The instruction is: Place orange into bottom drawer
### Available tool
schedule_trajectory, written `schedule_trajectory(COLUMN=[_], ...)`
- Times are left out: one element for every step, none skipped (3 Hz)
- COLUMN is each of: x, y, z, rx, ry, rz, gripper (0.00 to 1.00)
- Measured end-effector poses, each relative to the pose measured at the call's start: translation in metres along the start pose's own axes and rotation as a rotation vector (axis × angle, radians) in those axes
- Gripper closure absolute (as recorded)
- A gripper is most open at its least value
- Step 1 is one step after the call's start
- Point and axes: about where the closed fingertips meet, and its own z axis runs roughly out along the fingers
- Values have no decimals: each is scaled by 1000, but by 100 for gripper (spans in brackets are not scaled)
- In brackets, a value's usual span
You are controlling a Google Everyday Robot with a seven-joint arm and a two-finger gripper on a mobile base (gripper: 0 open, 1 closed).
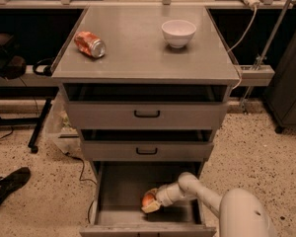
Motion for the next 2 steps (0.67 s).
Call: schedule_trajectory(x=[4, 9], y=[-6, -9], z=[1, 1], rx=[5, 16], ry=[-13, -21], rz=[-54, -89], gripper=[36, 11])
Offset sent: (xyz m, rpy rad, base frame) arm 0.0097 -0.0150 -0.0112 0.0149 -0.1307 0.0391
